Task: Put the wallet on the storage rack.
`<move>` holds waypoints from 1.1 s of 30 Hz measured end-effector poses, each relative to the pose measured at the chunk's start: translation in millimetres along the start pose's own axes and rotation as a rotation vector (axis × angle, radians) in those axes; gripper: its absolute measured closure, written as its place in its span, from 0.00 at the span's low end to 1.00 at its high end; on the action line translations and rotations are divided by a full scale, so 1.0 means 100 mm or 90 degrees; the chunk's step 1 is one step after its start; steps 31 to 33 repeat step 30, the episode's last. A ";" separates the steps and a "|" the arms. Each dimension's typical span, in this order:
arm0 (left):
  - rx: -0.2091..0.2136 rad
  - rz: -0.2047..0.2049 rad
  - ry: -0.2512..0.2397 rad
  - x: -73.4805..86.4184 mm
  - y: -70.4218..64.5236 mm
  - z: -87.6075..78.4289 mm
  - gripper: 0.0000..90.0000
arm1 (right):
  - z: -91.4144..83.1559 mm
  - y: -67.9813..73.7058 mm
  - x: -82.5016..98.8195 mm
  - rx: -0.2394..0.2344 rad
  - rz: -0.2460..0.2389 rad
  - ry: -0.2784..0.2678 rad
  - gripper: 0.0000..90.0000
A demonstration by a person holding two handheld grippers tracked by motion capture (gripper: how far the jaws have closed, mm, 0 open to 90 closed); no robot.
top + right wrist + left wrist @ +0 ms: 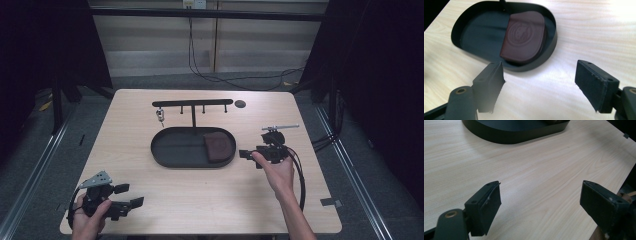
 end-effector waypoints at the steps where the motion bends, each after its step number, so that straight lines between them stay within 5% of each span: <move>1: 0.000 0.000 0.000 0.00 0.00 0.00 0.19 | -0.01 0.00 0.04 -0.002 0.000 -0.002 0.26; 26: -0.012 -0.006 -0.001 0.00 0.02 0.00 0.19 | -0.29 -0.23 0.95 0.034 -0.015 -0.016 0.26; 33: -0.010 -0.005 -0.006 0.00 0.01 -0.01 0.19 | -0.24 -0.33 1.02 0.067 -0.025 -0.001 0.23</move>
Point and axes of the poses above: each handheld gripper's, and its own axes: z roughly forward along the jaws, x roughly out of its underside, y roughly to its left, the point moved 3 cm from there along z, roughly forward along the jaws, and after that the axes turned 4 degrees about z, right-handed, at the moved point
